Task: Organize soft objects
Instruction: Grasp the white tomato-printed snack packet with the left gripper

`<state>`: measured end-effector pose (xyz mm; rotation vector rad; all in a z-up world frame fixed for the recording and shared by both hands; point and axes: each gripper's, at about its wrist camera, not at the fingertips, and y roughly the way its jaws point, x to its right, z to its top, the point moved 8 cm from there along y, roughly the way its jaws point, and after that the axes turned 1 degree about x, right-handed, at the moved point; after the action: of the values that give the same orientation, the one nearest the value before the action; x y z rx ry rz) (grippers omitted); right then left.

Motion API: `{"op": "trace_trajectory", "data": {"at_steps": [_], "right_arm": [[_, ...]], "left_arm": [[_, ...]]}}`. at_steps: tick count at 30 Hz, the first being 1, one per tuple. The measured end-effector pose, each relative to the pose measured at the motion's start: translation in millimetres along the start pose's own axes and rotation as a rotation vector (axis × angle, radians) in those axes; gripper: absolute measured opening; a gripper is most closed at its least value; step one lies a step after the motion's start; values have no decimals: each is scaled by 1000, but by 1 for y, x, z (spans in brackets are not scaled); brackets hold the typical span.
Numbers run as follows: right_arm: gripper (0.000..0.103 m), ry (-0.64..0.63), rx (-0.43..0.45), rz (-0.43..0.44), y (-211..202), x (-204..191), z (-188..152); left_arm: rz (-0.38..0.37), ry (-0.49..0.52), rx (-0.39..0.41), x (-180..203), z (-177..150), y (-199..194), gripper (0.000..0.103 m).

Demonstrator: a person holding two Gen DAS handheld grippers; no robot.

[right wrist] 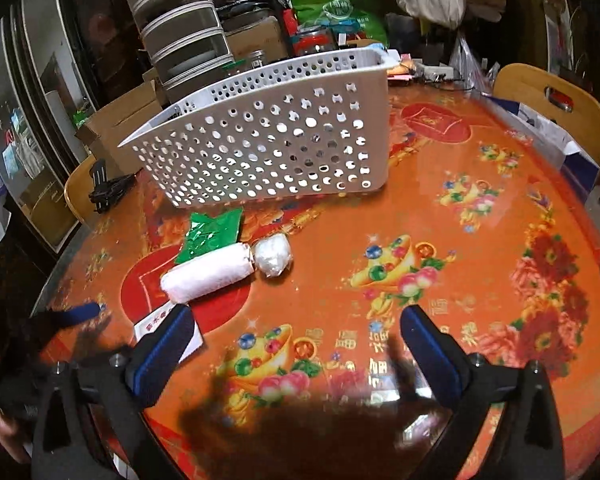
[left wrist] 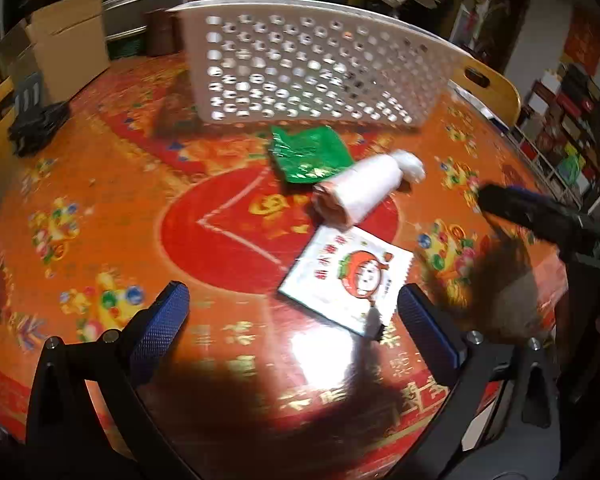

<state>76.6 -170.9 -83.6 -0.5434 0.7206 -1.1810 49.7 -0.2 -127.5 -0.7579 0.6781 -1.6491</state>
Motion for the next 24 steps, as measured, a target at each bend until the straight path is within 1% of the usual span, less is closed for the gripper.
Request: {"op": "trace_trajectory", "data": {"at_steps": [4,9,11,13,16,18,20,24], "right_arm": [[100,-26,-19,13,8,-8,0],[92,-48,-52,13,26,-12,3],[86,-60,-64,13,31,-14,5],[78,-75,-74,17,37,-17,6],[70,-111,-100,22,46,-25,6],[66,-129,-113,20,52,-29,6],[62,-143,-107,10,55,-29,7],[58,-148,-104,18,60,-32,11]], "left_arm": [[-1,47,-15,16,-6,11,103],[0,68,-14,25,-4,19,103],[4,75,-10,25,-2,19,103],[8,85,-7,26,0,20,103],[11,93,-1,24,1,21,102],[10,94,2,22,2,22,101],[14,97,4,20,1,21,98],[15,99,10,17,2,20,92]]}}
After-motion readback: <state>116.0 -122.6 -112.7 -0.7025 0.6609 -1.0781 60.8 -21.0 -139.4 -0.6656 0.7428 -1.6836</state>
